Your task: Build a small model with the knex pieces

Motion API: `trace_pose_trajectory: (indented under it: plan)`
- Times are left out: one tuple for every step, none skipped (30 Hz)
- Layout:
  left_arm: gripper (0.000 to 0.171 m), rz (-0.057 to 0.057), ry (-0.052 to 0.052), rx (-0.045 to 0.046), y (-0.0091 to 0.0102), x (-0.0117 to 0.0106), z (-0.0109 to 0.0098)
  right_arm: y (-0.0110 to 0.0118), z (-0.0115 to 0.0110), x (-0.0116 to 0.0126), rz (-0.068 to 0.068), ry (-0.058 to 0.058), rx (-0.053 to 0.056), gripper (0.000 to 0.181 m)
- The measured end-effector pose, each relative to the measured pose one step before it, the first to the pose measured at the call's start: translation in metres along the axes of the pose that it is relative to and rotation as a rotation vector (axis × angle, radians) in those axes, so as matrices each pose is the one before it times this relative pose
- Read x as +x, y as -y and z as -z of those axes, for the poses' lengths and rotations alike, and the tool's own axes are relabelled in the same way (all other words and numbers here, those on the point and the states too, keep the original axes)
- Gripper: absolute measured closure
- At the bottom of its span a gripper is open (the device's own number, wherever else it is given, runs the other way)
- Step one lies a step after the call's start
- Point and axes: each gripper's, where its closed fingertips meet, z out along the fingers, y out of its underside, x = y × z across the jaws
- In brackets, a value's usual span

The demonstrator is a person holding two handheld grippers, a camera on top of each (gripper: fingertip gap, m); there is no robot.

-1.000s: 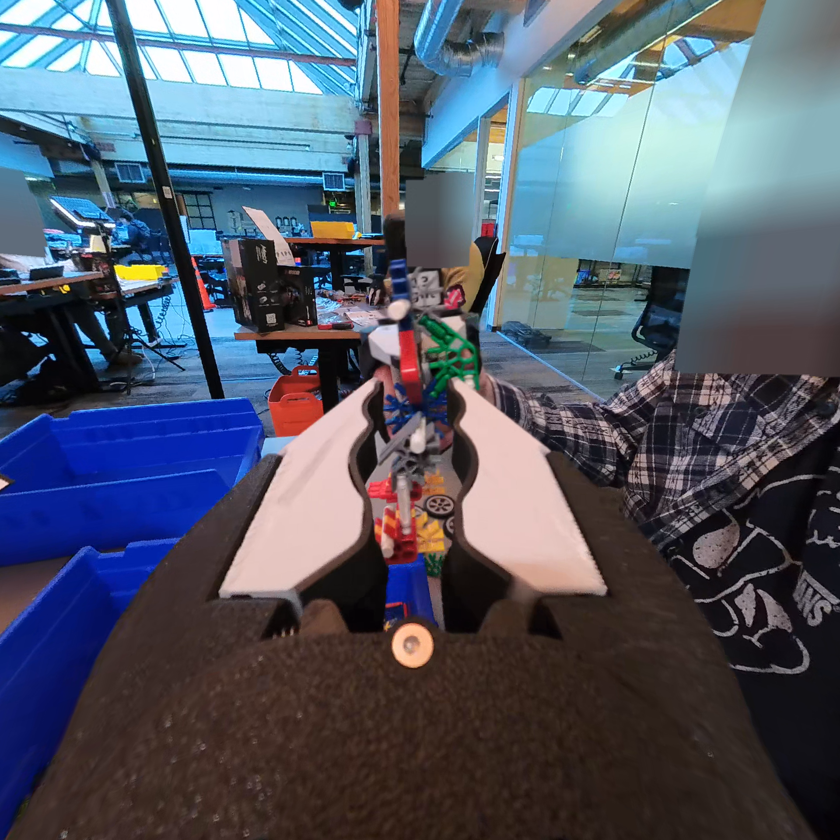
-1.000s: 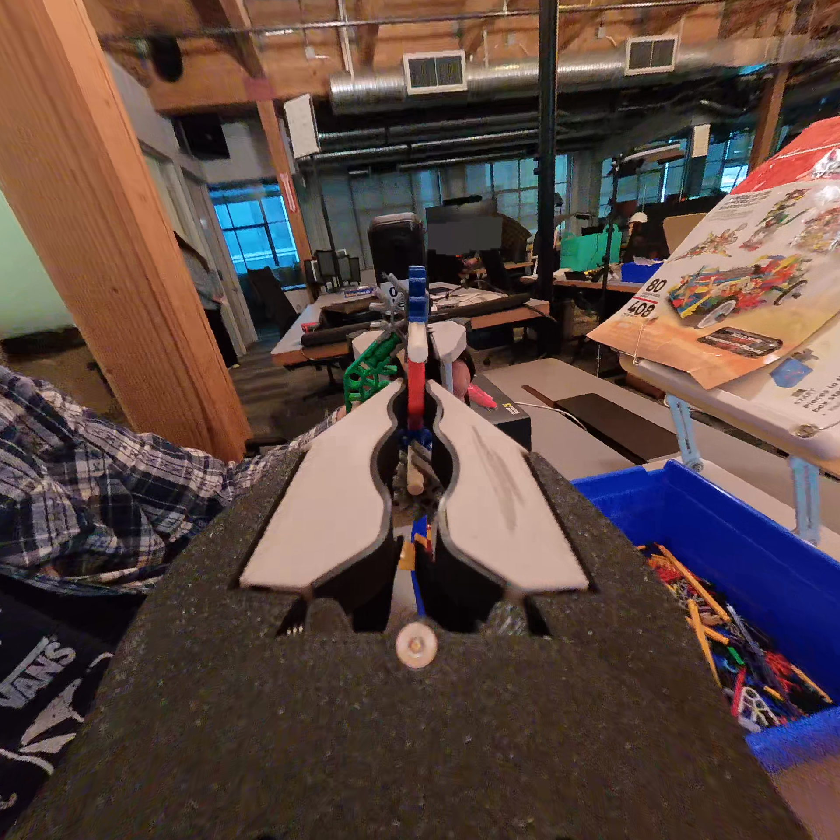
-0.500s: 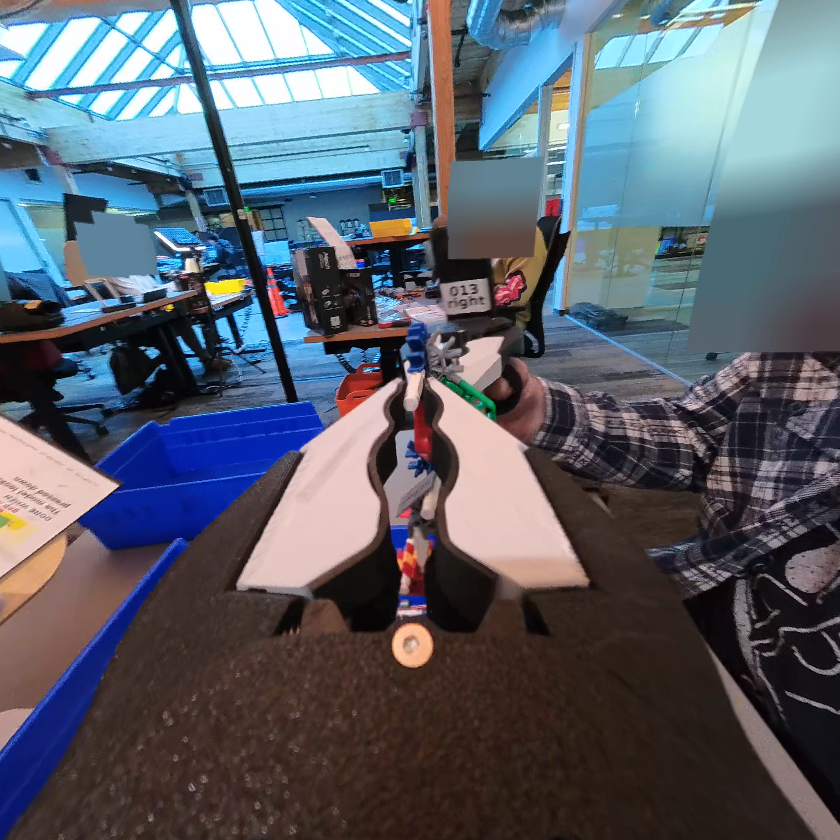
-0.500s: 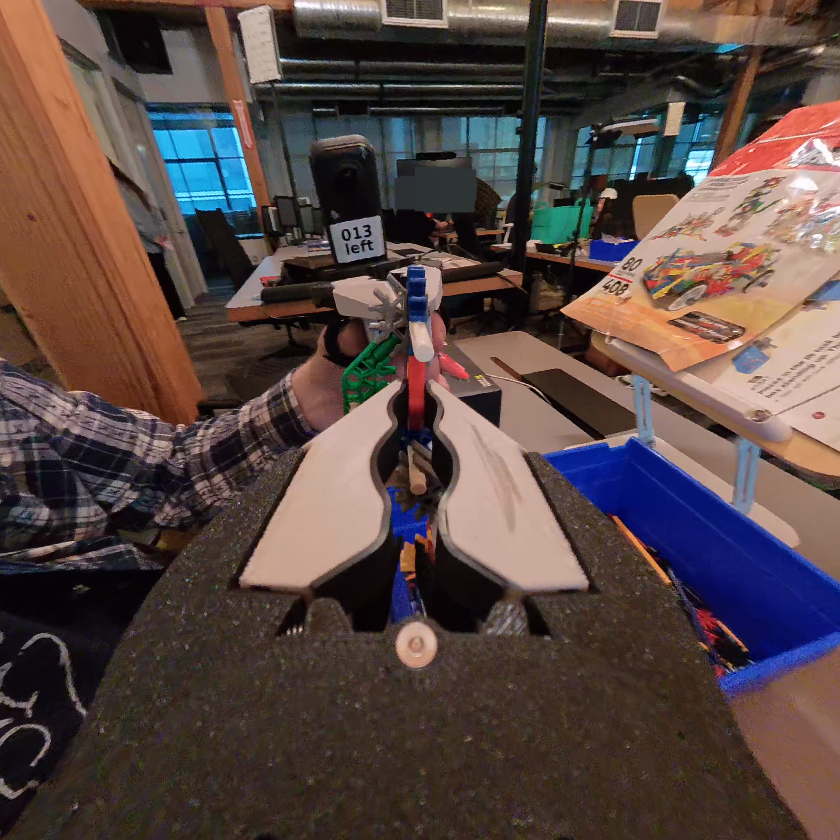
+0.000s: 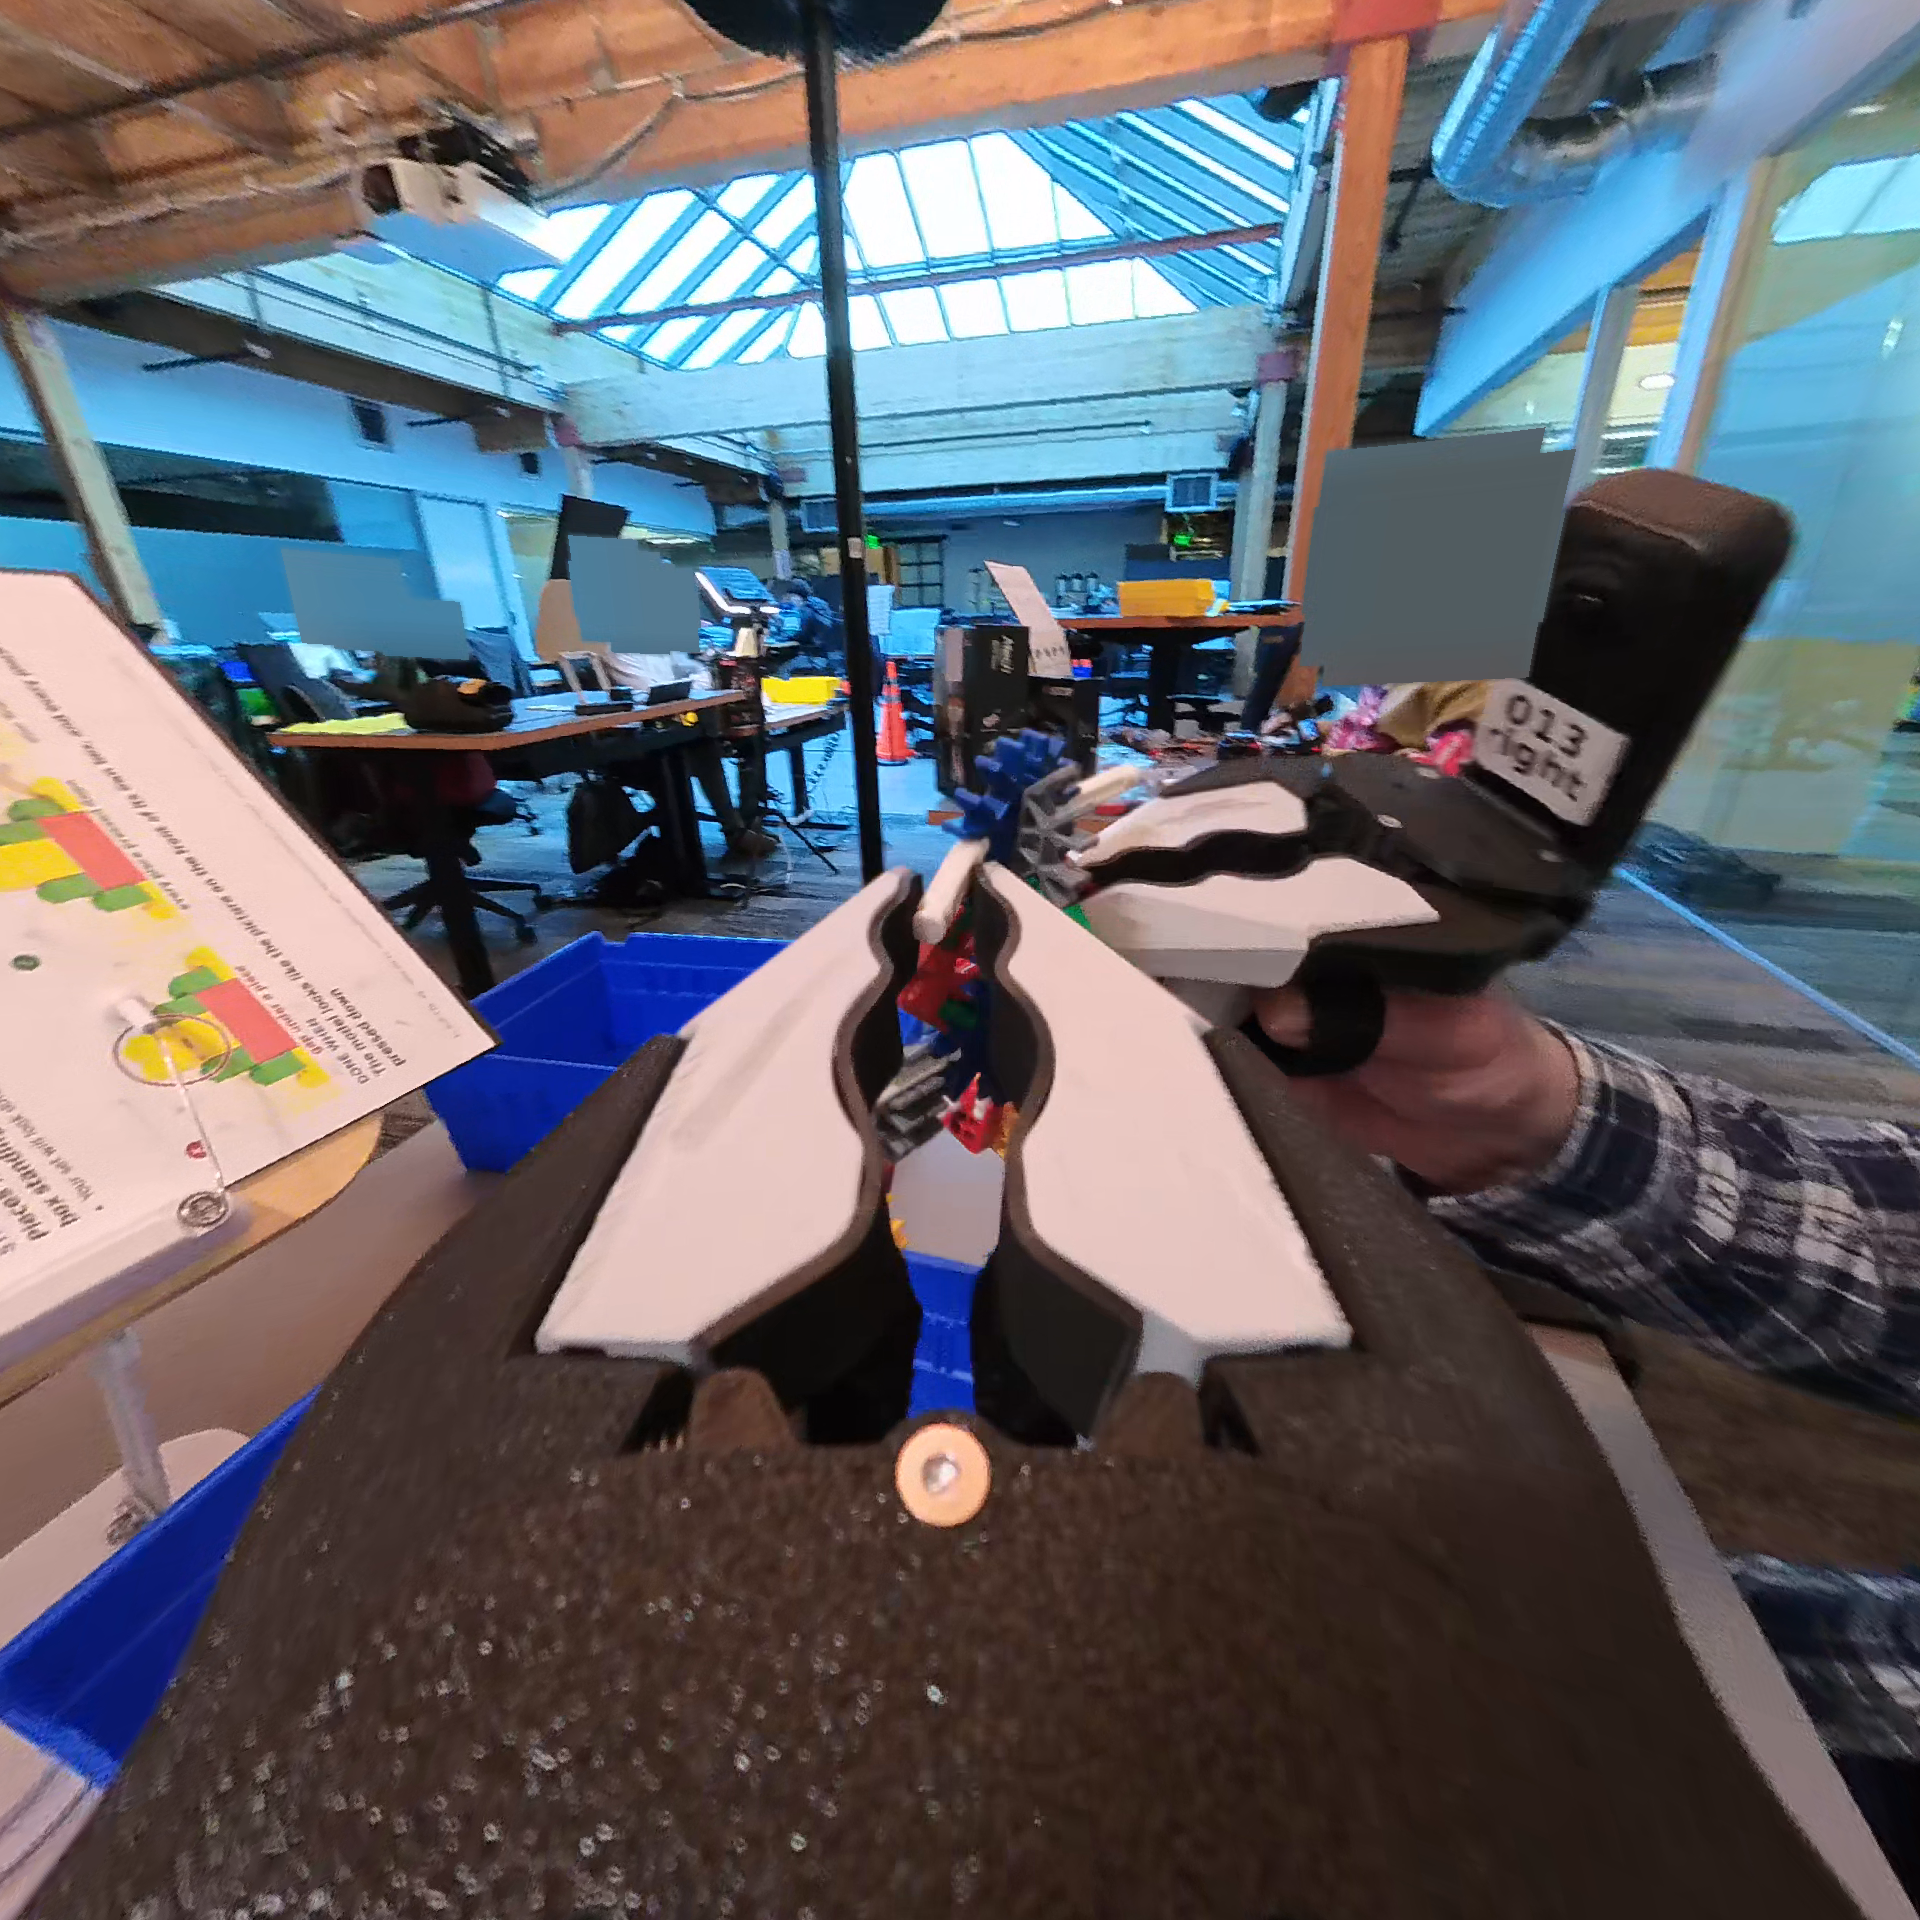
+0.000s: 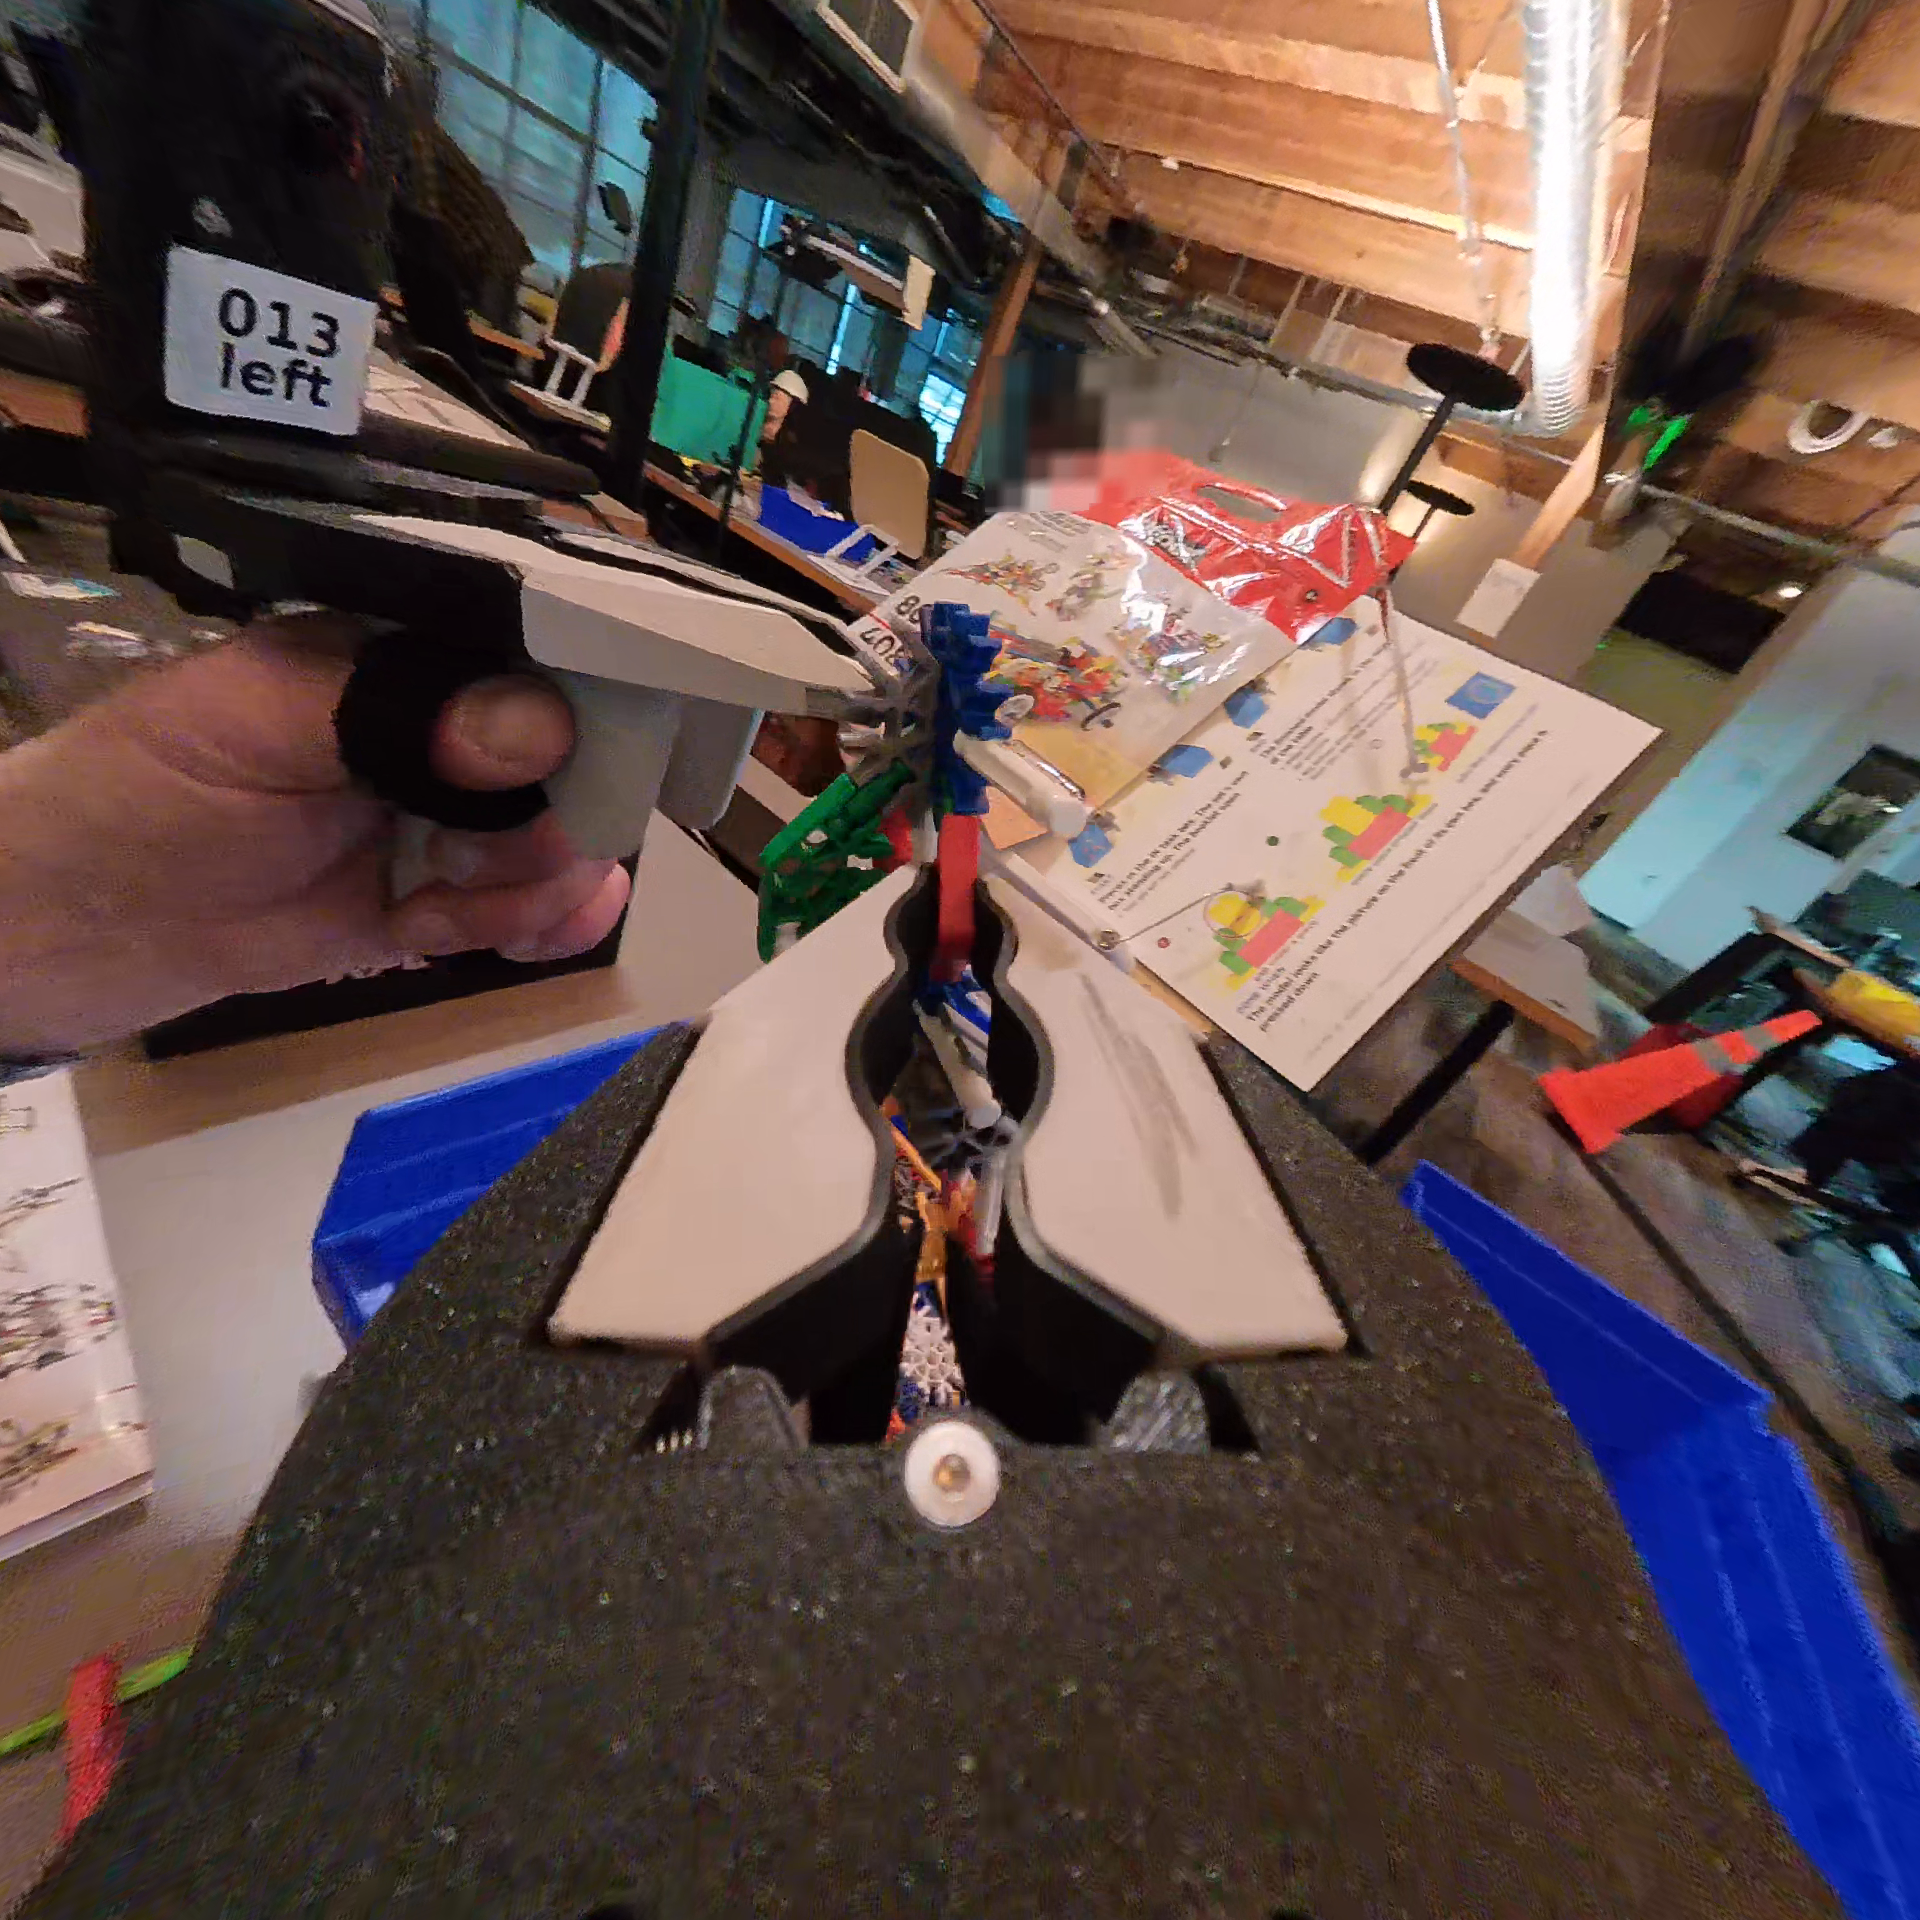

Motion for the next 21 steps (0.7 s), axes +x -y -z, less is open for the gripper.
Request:
trace_pose_trajectory:
  plan:
    - [0.165, -0.0107, 0.0284, 0.00582, -0.00039, -0.00202, -0.00077, -0.00042, -0.00158, 0.00170, 0.0245, -0.0320, -0.0052, 0.178]
    - [0.165, -0.0038, 0.0251, 0.01133, 0.00059, -0.00141, -0.00052, 0.00032, -0.00156, 0.00157, 0.0191, -0.0299, 0.0004, 0.178]
    - [0.168, 0.0008, 0.0262, 0.01054, 0.00021, -0.00098, -0.00077, 0.00001, -0.00184, 0.00077, 0.0249, -0.0297, -0.0021, 0.178]
    - [0.170, -0.0244, 0.0538, -0.00588, -0.00266, -0.00264, -0.00199, -0.00078, -0.00250, -0.00111, 0.0419, -0.0282, -0.0111, 0.177]
    - [0.171, -0.0439, 0.0614, 0.00989, -0.00051, -0.00286, -0.00085, -0.00035, -0.00247, -0.00095, 0.0532, -0.0415, -0.0108, 0.176]
    - [0.171, -0.0135, 0.0325, 0.01441, 0.00140, -0.00153, 0.00047, 0.00046, -0.00167, 0.00091, 0.0342, -0.0408, -0.0014, 0.177]
    - [0.171, -0.0085, 0.0161, -0.01898, -0.00185, -0.00127, -0.00059, -0.00099, -0.00153, 0.00159, 0.0095, -0.0192, -0.0036, 0.178]
    - [0.171, -0.0548, 0.0250, -0.03903, -0.00344, -0.00141, -0.00095, -0.00244, -0.00138, 0.00178, 0.0119, -0.0094, -0.0124, 0.177]
    - [0.170, -0.0837, 0.0287, -0.03657, -0.00208, -0.00036, -0.00051, -0.00040, 0.00010, 0.00205, 0.0362, -0.0242, -0.0054, 0.178]
    - [0.170, -0.0591, 0.0233, -0.02704, -0.00017, -0.00046, 0.00038, 0.00097, 0.00107, 0.00139, 0.0455, -0.0280, -0.0029, 0.178]
    - [0.170, -0.0241, 0.0028, -0.03072, -0.00095, -0.00008, 0.00009, 0.00019, 0.00075, 0.00024, 0.0192, -0.0068, -0.0069, 0.178]
    - [0.170, -0.0318, -0.0011, -0.03810, -0.00257, -0.00029, 0.00015, -0.00076, 0.00034, 0.00034, 0.0078, 0.0044, -0.0058, 0.178]
    - [0.170, -0.0466, 0.0179, -0.02432, -0.00171, -0.00066, -0.00031, -0.00099, 0.00002, 0.00079, 0.0263, -0.0081, -0.0060, 0.178]
    - [0.169, -0.0420, 0.0188, -0.03225, -0.00382, -0.00052, -0.00173, -0.00156, -0.00037, 0.00047, 0.0238, -0.0102, -0.0122, 0.178]
    - [0.169, -0.0327, -0.0117, -0.06036, -0.00841, 0.00035, -0.00236, -0.00369, -0.00092, -0.00101, -0.0040, 0.0120, -0.0163, 0.177]
    - [0.169, -0.0016, -0.0424, -0.06271, -0.00981, 0.00110, -0.00204, -0.00614, -0.00158, -0.00261, -0.0172, 0.0301, -0.0218, 0.176]
    - [0.170, 0.0656, -0.0701, -0.02151, -0.00535, 0.00252, -0.00067, -0.00534, -0.00138, -0.00310, 0.0045, 0.0203, -0.0151, 0.177]
    - [0.169, 0.0779, -0.0733, -0.02184, -0.00634, 0.00245, -0.00096, -0.00358, -0.00089, -0.00344, 0.0155, 0.0067, -0.0089, 0.177]
    - [0.170, 0.0191, -0.0330, -0.00111, -0.00399, -0.00068, -0.00010, -0.00288, -0.00090, -0.00387, -0.0017, 0.0120, -0.0098, 0.177]
    - [0.169, 0.0023, -0.0023, 0.00102, -0.00238, -0.00122, -0.00108, -0.00205, -0.00093, -0.00232, -0.0058, 0.0060, -0.0111, 0.177]
    - [0.169, -0.0009, 0.0044, -0.02043, -0.00316, 0.00092, -0.00252, -0.00212, -0.00100, 0.00036, 0.0231, -0.0164, -0.0147, 0.178]
